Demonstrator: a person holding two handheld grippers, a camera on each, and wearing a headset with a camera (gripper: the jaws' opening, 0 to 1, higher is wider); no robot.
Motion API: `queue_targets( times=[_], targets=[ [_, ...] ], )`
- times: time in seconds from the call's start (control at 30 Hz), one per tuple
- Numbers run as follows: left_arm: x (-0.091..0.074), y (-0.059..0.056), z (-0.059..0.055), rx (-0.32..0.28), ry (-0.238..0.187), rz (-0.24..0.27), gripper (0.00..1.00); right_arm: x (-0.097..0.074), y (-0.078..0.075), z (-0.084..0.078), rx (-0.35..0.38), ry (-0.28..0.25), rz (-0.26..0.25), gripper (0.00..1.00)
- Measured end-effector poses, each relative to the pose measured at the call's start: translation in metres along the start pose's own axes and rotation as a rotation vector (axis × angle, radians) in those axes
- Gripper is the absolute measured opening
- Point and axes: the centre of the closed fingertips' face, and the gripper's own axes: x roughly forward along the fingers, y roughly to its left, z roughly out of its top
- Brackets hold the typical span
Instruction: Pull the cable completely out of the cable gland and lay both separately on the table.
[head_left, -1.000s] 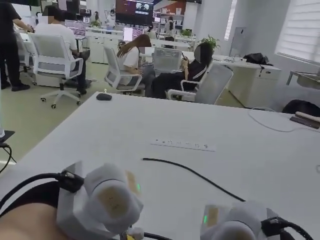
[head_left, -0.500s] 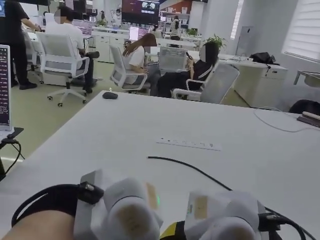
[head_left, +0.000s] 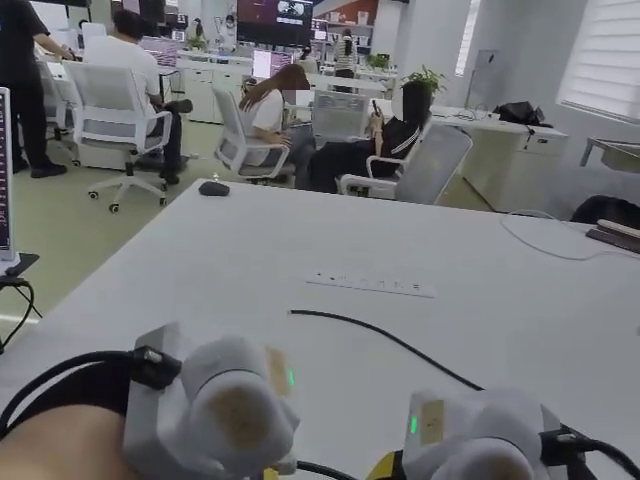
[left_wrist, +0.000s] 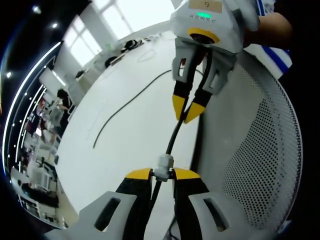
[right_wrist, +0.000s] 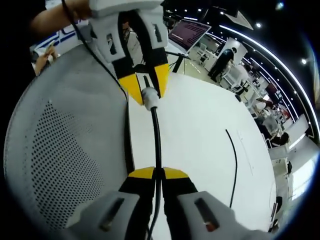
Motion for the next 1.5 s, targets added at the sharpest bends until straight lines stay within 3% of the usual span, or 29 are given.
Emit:
queue_targets(
  times=[0.2,0.23,0.27,0.33,0.43,0.53,0.67,0.8,0.87,1.0,1.27,1.5],
  targets=[
    [-0.003,0.005,-0.003,-0.013,0.000,0.018,0.17,0.001,-0.002,-0.029,0.052,0.103,0.004,0.03],
    [-0.004,0.007,-0.001,-0.002,-0.005,0.031,0.17,0.001,-0.006,-0.031,0.069,0.122,-0.017,0.04],
    [-0.004,0.007,-0.001,-0.003,-0.006,0.034,0.17,0.000,-0.013,-0.030,0.105,0.134,-0.069,0.10],
    [-0.003,0.007,0.000,-0.001,-0.003,0.038,0.17,0.002,-0.009,-0.009,0.076,0.064,-0.043,0.17],
    [-0.002,0.007,0.001,0.007,0.000,0.043,0.17,0.002,-0.001,0.028,0.104,-0.045,0.000,0.19],
    [-0.002,0.004,0.006,0.015,-0.008,0.049,0.17,-0.001,0.004,0.069,0.067,-0.187,0.022,0.18],
    [-0.002,0.000,0.011,0.032,-0.023,0.053,0.16,0.003,0.006,0.076,0.038,-0.198,0.024,0.15],
    [-0.004,-0.001,0.014,0.036,-0.040,0.056,0.16,0.011,0.003,0.070,-0.008,-0.160,0.021,0.11],
    [-0.005,-0.001,0.014,0.030,-0.049,0.052,0.16,0.010,0.002,0.067,-0.032,-0.144,0.021,0.04],
    [-0.011,0.004,0.014,-0.016,-0.077,0.051,0.16,0.009,-0.002,0.062,-0.044,-0.140,0.017,0.03],
    [-0.021,0.015,0.012,-0.077,-0.111,0.061,0.16,0.002,-0.018,0.034,0.000,-0.095,-0.012,0.03],
    [-0.024,0.020,0.007,-0.090,-0.101,0.076,0.17,-0.003,-0.027,0.014,0.028,-0.058,-0.038,0.03]
  ],
)
